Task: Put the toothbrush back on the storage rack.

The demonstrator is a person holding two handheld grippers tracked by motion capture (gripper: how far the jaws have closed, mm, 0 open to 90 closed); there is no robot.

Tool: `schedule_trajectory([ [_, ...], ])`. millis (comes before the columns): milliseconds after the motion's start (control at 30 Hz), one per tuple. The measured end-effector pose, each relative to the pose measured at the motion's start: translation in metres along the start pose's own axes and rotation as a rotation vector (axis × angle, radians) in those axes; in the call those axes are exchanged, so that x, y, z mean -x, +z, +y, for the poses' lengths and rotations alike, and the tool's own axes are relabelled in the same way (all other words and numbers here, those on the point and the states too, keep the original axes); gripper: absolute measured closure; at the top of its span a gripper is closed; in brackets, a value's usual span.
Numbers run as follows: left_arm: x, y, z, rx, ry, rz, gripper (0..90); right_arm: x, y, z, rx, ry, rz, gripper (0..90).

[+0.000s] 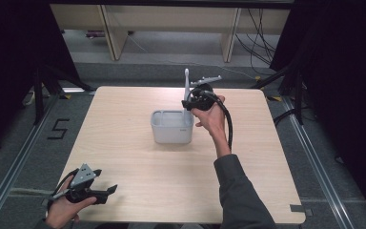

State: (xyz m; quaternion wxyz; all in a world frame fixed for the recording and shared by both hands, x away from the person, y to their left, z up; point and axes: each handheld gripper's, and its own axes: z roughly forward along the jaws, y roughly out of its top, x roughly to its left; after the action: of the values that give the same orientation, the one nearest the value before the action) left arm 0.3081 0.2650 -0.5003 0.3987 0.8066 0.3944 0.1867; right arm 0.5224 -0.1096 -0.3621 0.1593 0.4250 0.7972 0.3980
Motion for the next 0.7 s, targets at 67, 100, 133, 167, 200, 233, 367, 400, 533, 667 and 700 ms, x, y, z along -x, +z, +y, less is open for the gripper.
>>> schedule_trajectory([
  [67,0.0,0.0,0.0,-0.003,0.002,0.0,15.6,0.001,0.004,-0.004,0.002,-0.006,0.002,66.6],
  [100,0.0,0.0,0.0,-0.002,0.002,0.0,15.6,0.001,0.006,-0.006,-0.013,-0.002,-0.004,66.6],
  [133,0.0,0.0,0.0,-0.002,0.002,0.0,15.6,0.001,0.006,-0.006,-0.013,-0.002,-0.004,66.6],
  [167,0.0,0.0,0.0,-0.003,0.003,0.0,15.6,0.001,0.008,-0.007,-0.018,-0.007,-0.009,66.6],
  [200,0.0,0.0,0.0,-0.002,0.003,-0.001,15.7,0.0,0.009,-0.008,-0.031,-0.002,0.0,66.5],
  [233,0.0,0.0,0.0,-0.003,0.004,-0.001,15.6,-0.001,0.01,-0.01,-0.043,-0.006,-0.013,66.6],
  [367,0.001,0.001,0.0,0.005,-0.006,-0.004,15.6,-0.003,0.016,-0.012,-0.063,-0.047,-0.029,66.5],
  [400,0.0,0.0,0.0,-0.008,0.008,-0.002,15.6,-0.004,0.017,-0.013,-0.064,-0.043,-0.031,66.5],
  [533,-0.001,0.0,0.0,-0.011,0.01,0.003,15.6,-0.001,0.024,-0.022,-0.076,-0.054,-0.034,66.5],
  [667,0.0,0.0,0.0,-0.01,0.008,0.001,15.6,0.0,0.029,-0.029,-0.083,-0.048,-0.037,66.5],
  [700,0.0,0.0,0.0,-0.01,0.008,0.001,15.6,0.0,0.029,-0.029,-0.083,-0.048,-0.037,66.5],
])
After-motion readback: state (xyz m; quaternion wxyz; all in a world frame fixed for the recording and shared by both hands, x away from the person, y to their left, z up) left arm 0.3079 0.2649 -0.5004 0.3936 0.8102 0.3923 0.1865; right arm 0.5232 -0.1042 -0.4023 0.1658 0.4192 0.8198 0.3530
